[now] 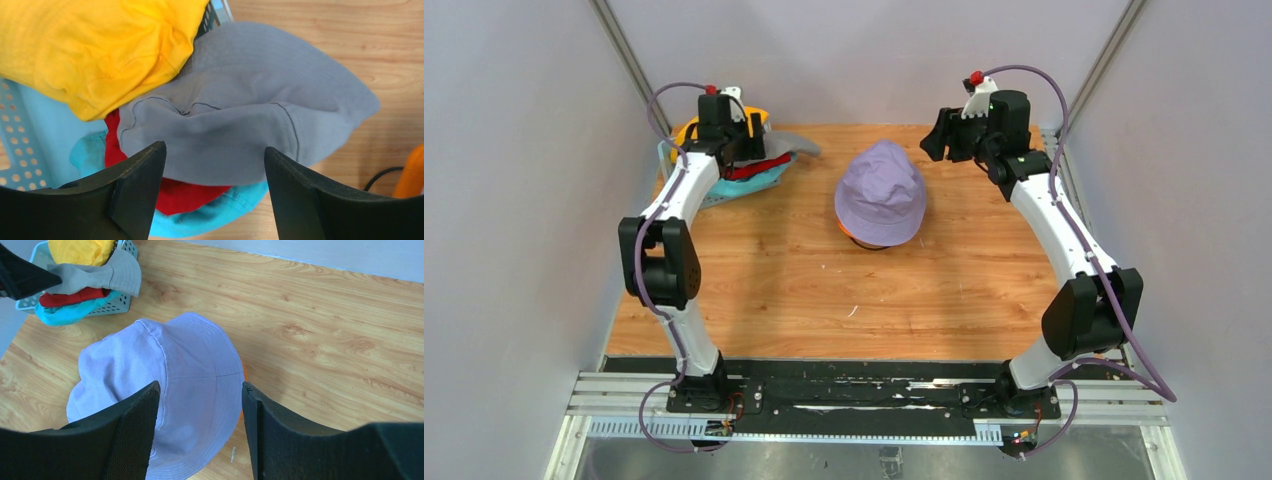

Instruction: Stack the hats

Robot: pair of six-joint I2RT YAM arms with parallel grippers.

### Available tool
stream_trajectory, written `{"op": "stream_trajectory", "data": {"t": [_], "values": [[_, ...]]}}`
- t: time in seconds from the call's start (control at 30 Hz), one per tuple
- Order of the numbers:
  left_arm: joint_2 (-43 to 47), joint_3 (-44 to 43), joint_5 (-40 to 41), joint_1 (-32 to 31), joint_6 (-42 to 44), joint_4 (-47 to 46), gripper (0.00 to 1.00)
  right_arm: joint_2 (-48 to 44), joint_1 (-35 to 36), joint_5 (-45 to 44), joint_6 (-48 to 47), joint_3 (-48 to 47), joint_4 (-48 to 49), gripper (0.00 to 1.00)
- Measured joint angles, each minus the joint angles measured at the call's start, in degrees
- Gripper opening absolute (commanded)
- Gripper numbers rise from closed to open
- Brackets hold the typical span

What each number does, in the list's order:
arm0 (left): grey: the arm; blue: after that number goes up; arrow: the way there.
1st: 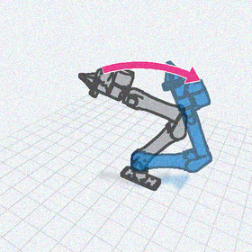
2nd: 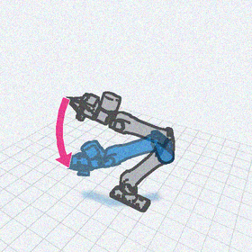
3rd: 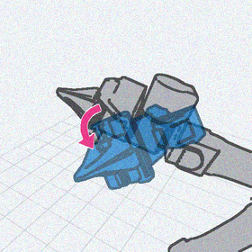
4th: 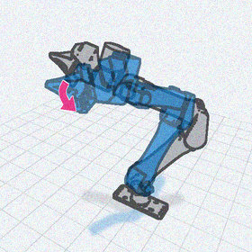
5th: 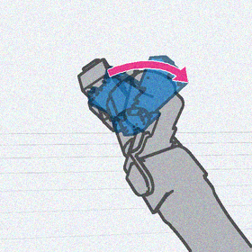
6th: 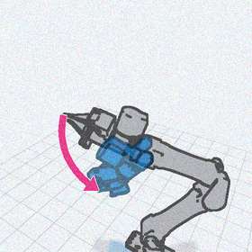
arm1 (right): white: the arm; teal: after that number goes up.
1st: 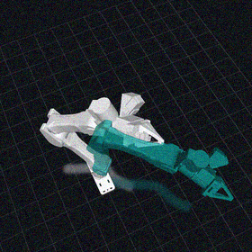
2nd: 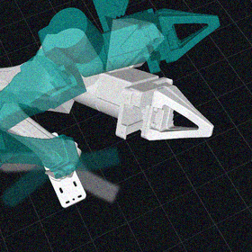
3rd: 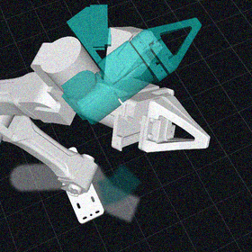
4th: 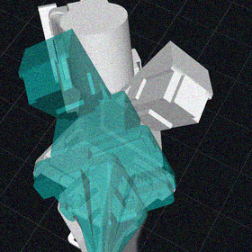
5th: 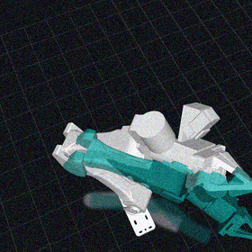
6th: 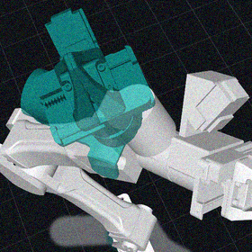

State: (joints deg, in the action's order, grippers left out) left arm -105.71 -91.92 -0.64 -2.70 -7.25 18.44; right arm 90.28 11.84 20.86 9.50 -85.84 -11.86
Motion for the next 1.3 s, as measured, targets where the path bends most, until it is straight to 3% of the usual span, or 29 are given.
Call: {"op": "stream_trajectory", "data": {"t": [0.03, 0.07, 0.13, 0.17, 0.2, 0.47, 0.7, 0.93, 1.13, 1.3], "values": [[-1.1, -0.3, 0.0, 0.1, 0.0, 0.2, 0.73, 0.0, 0.0, 0.1, 0.0, 0.0, 0.0, 0.60], [-2.1, -0.6, -0.2, 0.2, -0.2, 0.3, 0.63, 0.0, 0.0, 0.1, 0.0, 0.0, 0.0, 0.60], [-4.8, -1.6, -1.1, 0.6, -0.7, 0.6, 0.20, 0.0, 0.0, 0.1, 0.0, 0.0, 0.0, 0.60], [-5.9, -1.9, -1.7, 0.8, -1.4, 0.5, 0.05, 0.0, 0.0, 0.1, 0.0, 0.0, 0.0, 0.60], [-6.8, -2.1, -2.3, 1.1, -2.1, 0.5, 0.01, 0.0, 0.0, 0.1, 0.0, 0.0, 0.0, 0.60], [-7.5, -2.3, -4.3, 2.3, -3.1, 0.1, 0.00, 0.0, 0.0, 0.1, 0.0, 0.2, 0.0, 0.60], [0.6, -2.9, -2.4, 2.3, -3.3, 1.4, 0.00, 0.0, 0.0, 0.2, 0.0, 0.2, 0.0, 0.60], [9.0, -13.2, -3.1, 2.1, -3.8, 2.4, 0.00, -0.1, 0.0, 0.9, 0.0, 0.2, 0.5, 0.60], [11.5, -19.0, -9.2, 1.6, -5.0, 2.2, 0.00, -1.0, 0.0, 4.2, 0.0, 0.2, 2.6, 0.59], [12.1, -16.0, -18.8, 0.5, -5.0, -1.6, 0.00, -2.2, 0.0, 7.9, 0.4, 0.2, 4.8, 0.60]]}}
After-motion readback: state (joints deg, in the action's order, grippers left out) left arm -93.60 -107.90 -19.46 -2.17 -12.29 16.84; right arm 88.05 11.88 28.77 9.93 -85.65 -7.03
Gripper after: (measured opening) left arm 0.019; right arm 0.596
